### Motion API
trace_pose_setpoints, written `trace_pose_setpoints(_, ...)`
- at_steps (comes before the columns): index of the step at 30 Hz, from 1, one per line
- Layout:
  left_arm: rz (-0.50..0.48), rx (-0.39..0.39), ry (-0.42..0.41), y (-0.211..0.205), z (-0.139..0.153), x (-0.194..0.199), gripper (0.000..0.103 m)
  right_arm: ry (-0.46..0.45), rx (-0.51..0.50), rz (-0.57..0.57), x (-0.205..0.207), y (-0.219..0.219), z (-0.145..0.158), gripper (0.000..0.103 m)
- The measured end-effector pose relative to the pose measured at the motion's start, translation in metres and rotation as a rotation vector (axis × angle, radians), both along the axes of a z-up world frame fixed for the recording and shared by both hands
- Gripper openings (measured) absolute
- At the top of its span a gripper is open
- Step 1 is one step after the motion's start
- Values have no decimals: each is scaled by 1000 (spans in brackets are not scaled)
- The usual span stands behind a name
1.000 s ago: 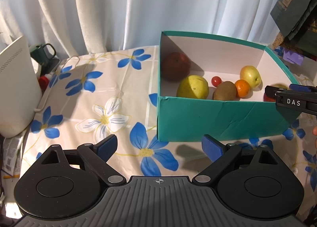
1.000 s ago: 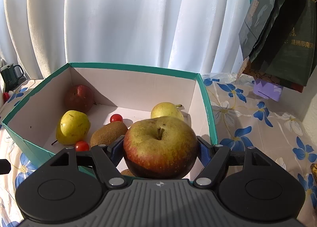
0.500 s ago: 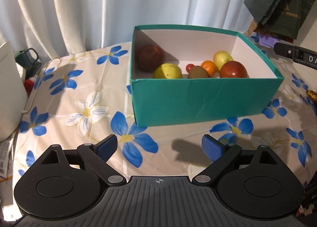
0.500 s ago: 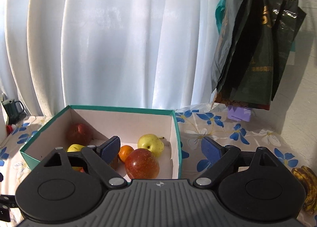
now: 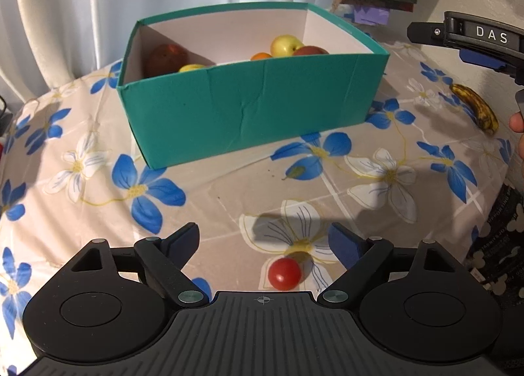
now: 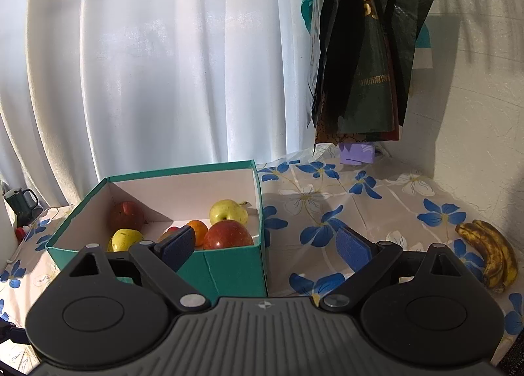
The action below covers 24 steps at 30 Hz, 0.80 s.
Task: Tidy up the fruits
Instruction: 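Close the left gripper on the cherry tomato on the tablecloth while right moves toward the bananas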
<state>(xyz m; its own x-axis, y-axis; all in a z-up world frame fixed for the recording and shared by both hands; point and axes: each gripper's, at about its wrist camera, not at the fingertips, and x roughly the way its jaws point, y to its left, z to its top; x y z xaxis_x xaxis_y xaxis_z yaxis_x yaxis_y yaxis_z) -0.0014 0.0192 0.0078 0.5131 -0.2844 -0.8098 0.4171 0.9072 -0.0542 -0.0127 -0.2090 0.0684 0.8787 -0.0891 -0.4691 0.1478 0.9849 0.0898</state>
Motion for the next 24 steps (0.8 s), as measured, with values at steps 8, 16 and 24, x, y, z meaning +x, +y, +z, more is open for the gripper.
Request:
trace_pose_setpoints(8, -31, 15, 68, -9, -19, -9, 78, 19, -15, 0, -17, 2, -6, 93)
trace_pose_setpoints(16, -17, 27, 118, -14, -29, -7, 69, 41, -12, -22, -28, -5, -12, 93)
trace_pose_setpoints(24, 6, 35, 136, -18, -33, -2, 64, 42, -17, -60, -36, -17, -14, 93)
